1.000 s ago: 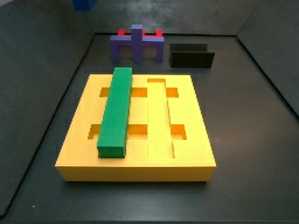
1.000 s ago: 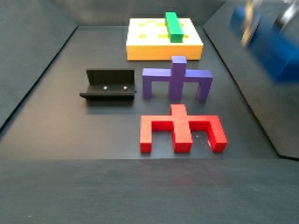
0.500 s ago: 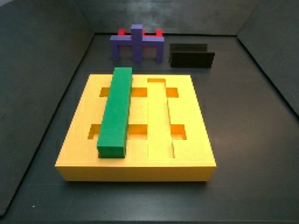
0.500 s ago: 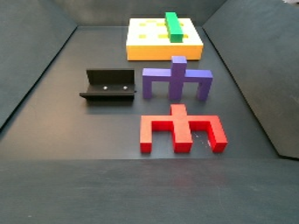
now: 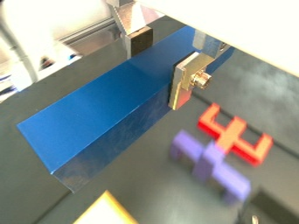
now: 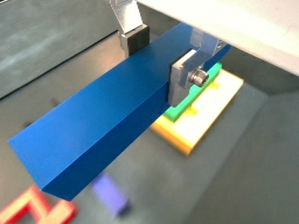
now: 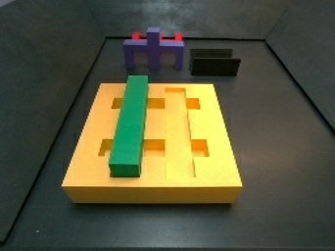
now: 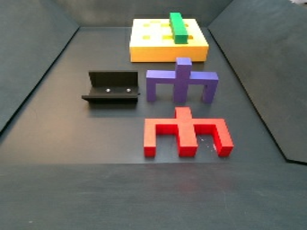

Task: Pick up the blue object. Move up. Move to above the board. Insert the blue object.
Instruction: Move to above the board, then insert the blue object.

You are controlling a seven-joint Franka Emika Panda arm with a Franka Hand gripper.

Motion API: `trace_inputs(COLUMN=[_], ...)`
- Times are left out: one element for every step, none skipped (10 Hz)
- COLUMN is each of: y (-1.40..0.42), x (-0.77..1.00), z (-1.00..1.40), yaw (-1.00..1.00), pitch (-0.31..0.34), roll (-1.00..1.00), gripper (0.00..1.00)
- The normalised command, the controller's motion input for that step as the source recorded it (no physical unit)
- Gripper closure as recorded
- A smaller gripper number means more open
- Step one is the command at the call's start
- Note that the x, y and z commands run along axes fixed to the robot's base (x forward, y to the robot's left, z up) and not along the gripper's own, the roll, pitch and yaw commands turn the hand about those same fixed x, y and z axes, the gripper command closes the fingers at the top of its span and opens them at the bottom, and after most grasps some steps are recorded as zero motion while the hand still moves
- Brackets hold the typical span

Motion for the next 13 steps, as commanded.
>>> trace_inputs(y=[-1.4, -1.4, -1.4, -1.4, -0.69, -0.29, -0.18, 0.0, -0.14, -0.21, -0.25, -0.24, -0.2], x=[0.78, 0.8, 0.84, 0.85, 0.48, 0.24, 0.13, 0.03, 0.14, 0.2, 0.25, 0.31, 0.29], z=[0.18, 0.19, 0.19, 0.2, 0.1, 0.06, 0.05, 0.0, -0.61, -0.9, -0.91, -0.93, -0.96], yaw=[0.01, 0.01, 0.01, 0.01, 0.01, 0.01, 0.01, 0.0, 0.0, 0.06, 0.1, 0.13, 0.12], pitch=[0.147, 0.144, 0.145, 0.145, 0.173, 0.138, 0.079, 0.0, -0.109, -0.173, -0.167, -0.156, -0.134], roll=[0.01, -0.01, 0.01, 0.03, 0.07, 0.05, 0.04, 0.0, 0.0, 0.0, 0.0, 0.0, 0.01], gripper=[1.0, 1.0, 1.0, 1.0, 1.0, 1.0, 1.0, 1.0, 1.0, 1.0, 1.0, 1.0, 1.0])
